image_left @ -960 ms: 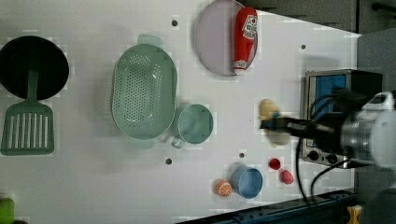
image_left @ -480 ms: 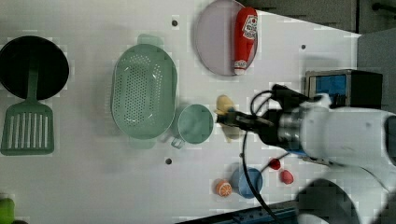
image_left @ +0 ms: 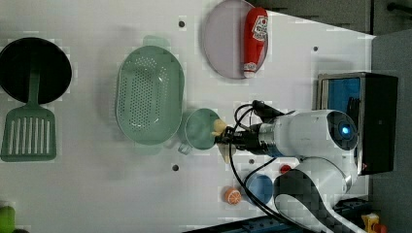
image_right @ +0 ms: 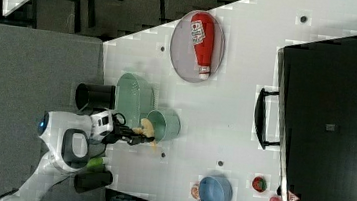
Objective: Pick Banana and place it in mug.
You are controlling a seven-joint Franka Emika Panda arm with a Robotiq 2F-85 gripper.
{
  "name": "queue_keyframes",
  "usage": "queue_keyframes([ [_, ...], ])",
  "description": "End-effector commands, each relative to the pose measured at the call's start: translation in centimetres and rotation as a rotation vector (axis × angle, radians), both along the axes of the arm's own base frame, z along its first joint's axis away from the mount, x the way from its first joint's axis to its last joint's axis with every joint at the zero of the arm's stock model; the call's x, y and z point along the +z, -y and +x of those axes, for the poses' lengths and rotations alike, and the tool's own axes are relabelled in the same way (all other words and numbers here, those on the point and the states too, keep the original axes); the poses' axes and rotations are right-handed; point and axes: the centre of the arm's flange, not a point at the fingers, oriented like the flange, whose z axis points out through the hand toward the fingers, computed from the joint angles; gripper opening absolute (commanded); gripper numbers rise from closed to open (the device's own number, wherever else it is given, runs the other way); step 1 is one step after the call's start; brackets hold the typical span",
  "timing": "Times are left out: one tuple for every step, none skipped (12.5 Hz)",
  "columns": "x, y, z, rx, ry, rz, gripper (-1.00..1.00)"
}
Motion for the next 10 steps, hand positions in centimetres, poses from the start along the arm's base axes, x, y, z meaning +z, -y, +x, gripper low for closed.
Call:
queue_keyframes([
  [4.3, -2.0, 1.1, -0.031, 0.117, 0.04, 0.45],
  [4.5, -2.0, 1.1, -0.03, 0.122, 0.041, 0.68],
  [4.7, -2.0, 1.2, -0.032, 0.128, 0.043, 0.96],
  [5.3, -2.0, 1.6, -0.036, 0.148, 0.052, 1.0],
  [5.9, -1.8, 2.0, -0.044, 0.162, 0.055, 1.0],
  [7.2, -1.2, 2.7, -0.072, 0.187, 0.059, 1.0],
  [9.1, -0.2, 3.7, -0.105, 0.217, 0.06, 1.0],
  [11.3, 1.2, 4.6, -0.134, 0.24, 0.056, 1.0],
  [13.9, 2.8, 5.4, -0.166, 0.256, 0.049, 1.0],
  [16.6, 4.8, 6.0, -0.202, 0.255, 0.035, 1.0],
])
